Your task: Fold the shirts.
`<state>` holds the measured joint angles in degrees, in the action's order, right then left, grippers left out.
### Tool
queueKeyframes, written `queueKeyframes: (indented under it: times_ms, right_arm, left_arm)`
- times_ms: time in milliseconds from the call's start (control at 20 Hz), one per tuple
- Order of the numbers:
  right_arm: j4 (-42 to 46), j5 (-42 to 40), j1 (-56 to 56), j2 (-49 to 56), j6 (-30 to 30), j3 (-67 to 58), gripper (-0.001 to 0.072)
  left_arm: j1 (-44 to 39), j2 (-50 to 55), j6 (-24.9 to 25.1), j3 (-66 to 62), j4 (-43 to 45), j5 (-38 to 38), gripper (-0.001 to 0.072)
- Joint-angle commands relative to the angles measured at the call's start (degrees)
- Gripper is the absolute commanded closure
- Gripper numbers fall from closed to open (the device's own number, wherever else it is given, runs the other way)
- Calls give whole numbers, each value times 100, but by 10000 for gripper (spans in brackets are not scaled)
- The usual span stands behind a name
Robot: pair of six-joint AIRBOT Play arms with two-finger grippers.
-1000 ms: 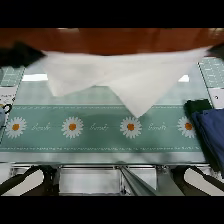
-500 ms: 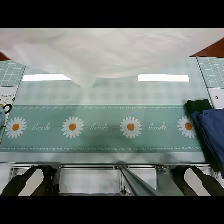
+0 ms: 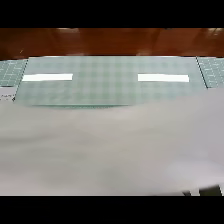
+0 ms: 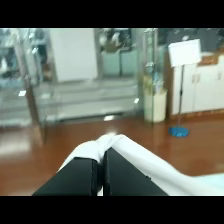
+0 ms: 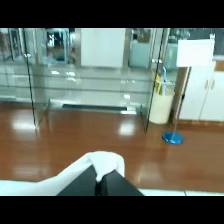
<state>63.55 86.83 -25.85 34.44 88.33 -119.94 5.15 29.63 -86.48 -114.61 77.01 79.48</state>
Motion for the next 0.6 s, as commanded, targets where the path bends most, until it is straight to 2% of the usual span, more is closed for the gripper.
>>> queueKeyframes:
  times_ms: [0, 150, 300, 400, 550]
  right_arm:
    - [459, 588, -4, -400, 254, 649, 689]
    - [428, 772, -4, -616, 341, 1574, 689]
    - [146, 603, -4, -616, 146, 2889, 689]
    - [-160, 72, -4, -422, -111, 3926, 689]
    - [-1353, -890, 0, 426, -748, 5182, 689]
  left_arm:
    - [-481, -302, -343, 538, 1274, 1034, 688]
    - [-481, -297, -496, 1414, 1303, 1268, 688]
    - [-481, -151, -732, 2900, 1255, 811, 688]
    - [-481, 103, -730, 4037, 1075, -59, 688]
    - [-481, 1008, -730, 5261, 442, -1749, 688]
